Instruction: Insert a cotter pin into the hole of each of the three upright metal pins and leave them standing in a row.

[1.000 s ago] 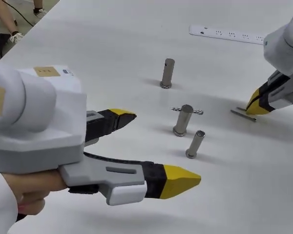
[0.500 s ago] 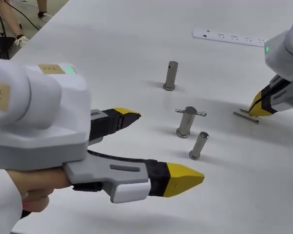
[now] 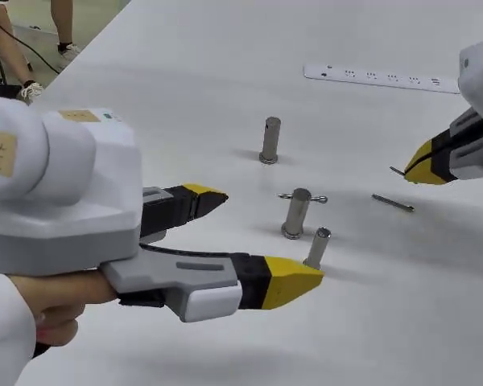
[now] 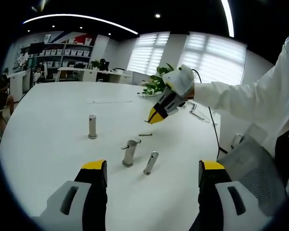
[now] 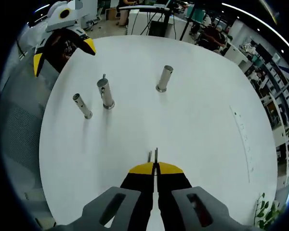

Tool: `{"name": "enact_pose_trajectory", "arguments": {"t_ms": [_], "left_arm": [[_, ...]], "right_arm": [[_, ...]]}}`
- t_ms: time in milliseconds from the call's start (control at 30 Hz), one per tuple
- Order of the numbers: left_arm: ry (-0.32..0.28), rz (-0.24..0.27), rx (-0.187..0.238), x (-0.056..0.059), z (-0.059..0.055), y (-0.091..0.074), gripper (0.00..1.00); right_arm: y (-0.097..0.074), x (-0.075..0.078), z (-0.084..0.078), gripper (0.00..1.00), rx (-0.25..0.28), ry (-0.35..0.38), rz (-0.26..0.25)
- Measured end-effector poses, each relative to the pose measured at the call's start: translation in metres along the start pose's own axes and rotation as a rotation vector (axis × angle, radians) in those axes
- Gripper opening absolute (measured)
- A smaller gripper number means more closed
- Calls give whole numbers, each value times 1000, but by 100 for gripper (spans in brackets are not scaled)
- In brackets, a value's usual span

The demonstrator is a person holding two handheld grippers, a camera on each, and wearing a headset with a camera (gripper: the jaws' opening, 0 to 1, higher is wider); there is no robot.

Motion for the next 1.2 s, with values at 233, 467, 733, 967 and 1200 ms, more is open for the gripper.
{"name": "enact_pose_trajectory", "arguments": {"t_ms": [233,467,733,967,1200], "left_arm": [[8,-19,20,4,12,4,67],[14,-76,12,12,21,13,54],[3,-128,8,22,31,28,44],[-80,-155,17,26,43,42,34],[-117,-170,-2,29,52,55,21]], "right_arm": [[-22,-13,6,0,68,-62,-56],[-45,-33,28,0,104,-137,-141],[-55,-52,51,0,163,-173,-203],[-61,-67,71,0,211,-205,-254],[-64,-75,86,0,218,-243,-282]]}}
Point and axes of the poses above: the centre of the closed fingertips' face, and the gripper's own axes: y roughly forward along the fingers, x roughly to its right, z roughly out of its top, the point moved 8 cm from there along -y, roughly backward along the fingers, and after that the axes turned 10 degrees about -y, right-handed, at the moved point
